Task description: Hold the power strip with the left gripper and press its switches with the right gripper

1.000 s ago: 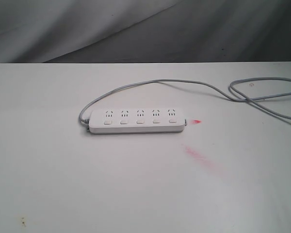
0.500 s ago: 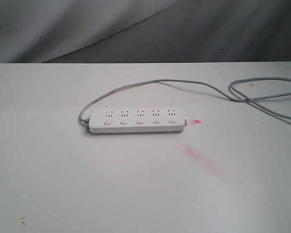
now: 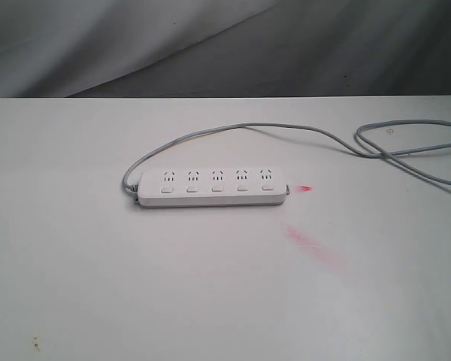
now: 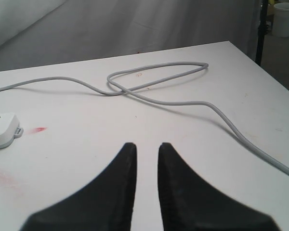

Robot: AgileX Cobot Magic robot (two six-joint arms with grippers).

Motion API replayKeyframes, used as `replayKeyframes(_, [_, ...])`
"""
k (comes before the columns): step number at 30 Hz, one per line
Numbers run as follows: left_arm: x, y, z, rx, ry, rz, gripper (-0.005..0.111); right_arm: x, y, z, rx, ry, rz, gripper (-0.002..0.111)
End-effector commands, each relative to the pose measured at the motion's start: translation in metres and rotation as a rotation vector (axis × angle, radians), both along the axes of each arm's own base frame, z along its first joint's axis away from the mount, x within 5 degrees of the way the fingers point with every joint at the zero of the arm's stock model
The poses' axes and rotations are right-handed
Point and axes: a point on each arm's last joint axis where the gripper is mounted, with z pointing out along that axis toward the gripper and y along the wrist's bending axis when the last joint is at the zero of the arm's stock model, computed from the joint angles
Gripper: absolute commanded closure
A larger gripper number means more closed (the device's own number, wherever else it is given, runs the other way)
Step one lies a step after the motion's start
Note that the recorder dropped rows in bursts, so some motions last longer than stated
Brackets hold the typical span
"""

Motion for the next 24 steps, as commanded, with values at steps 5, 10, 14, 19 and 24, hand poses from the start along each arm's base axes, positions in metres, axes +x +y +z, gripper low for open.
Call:
replayKeyframes(5, [0.028,0.016,-0.035,-0.044,0.038,-0.041,0.106,0.000,0.000,0.000,-0.005,-0.008,-0.003,0.093])
replayKeyframes(10, [0.034,0.020,-0.046,-0.044,0.056,-0.050,0.106,0.000,0.000,0.000,-0.005,-0.008,-0.003,0.093])
replayKeyframes(14, [0.034,0.020,-0.047,-0.040,0.058,-0.051,0.106,0.000,0.000,0.000,-0.005,-0.008,-0.003,0.093])
replayKeyframes(19, [0.031,0.021,-0.053,0.017,0.103,-0.069,0.106,0.000,0.000,0.000,-0.005,-0.008,-0.003,0.093])
replayKeyframes(24, [0.031,0.021,-0.053,0.024,0.107,-0.071,0.106,0.000,0.000,0.000,-0.005,-0.008,-0.003,0.093])
